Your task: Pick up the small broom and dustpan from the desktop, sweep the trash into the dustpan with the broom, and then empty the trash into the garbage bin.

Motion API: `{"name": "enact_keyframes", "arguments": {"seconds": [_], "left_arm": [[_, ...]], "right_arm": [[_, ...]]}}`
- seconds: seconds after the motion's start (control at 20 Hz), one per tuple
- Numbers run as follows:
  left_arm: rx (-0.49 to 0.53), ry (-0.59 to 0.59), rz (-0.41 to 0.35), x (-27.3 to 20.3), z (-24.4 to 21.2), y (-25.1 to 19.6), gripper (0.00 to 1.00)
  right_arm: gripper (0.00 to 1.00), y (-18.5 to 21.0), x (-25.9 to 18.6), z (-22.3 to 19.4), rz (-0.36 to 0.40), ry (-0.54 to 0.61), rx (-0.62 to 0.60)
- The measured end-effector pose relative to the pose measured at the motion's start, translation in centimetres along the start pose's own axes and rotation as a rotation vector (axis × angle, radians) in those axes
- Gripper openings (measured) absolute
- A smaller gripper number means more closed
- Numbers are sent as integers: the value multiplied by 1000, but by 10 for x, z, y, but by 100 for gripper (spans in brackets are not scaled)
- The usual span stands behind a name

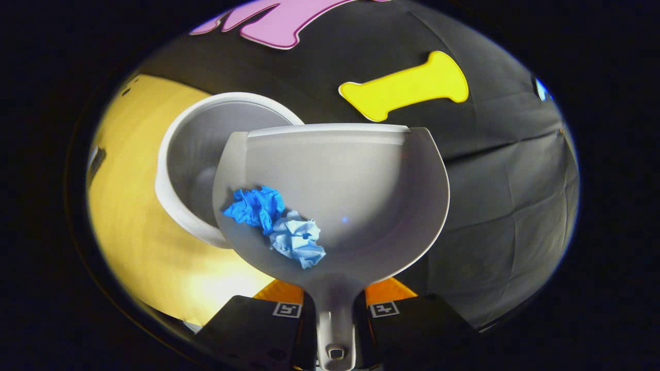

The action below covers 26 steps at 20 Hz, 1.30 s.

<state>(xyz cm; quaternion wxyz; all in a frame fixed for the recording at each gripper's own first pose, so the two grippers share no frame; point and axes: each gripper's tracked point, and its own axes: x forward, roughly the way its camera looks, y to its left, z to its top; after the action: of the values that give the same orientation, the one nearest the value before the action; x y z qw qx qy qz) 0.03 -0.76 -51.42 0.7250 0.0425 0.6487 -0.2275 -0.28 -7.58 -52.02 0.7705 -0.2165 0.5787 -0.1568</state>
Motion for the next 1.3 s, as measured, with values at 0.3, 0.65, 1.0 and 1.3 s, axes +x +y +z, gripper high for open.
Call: {"name": "enact_keyframes", "arguments": {"seconds": [0.3, 0.65, 1.0, 1.3], "left_arm": [[-2, -5, -5, 2, -4, -2, 20], [-25, -8, -19, 2, -6, -7, 20], [-28, -26, -37, 5, -6, -4, 20], [-39, -30, -40, 7, -7, -4, 20]], "right_arm": [[33, -4, -1, 6, -9, 21, -145], [33, -42, -39, 3, -49, 18, -295], [33, -46, -24, 17, -69, 14, -493], [33, -61, -25, 19, -82, 1, -603]]}}
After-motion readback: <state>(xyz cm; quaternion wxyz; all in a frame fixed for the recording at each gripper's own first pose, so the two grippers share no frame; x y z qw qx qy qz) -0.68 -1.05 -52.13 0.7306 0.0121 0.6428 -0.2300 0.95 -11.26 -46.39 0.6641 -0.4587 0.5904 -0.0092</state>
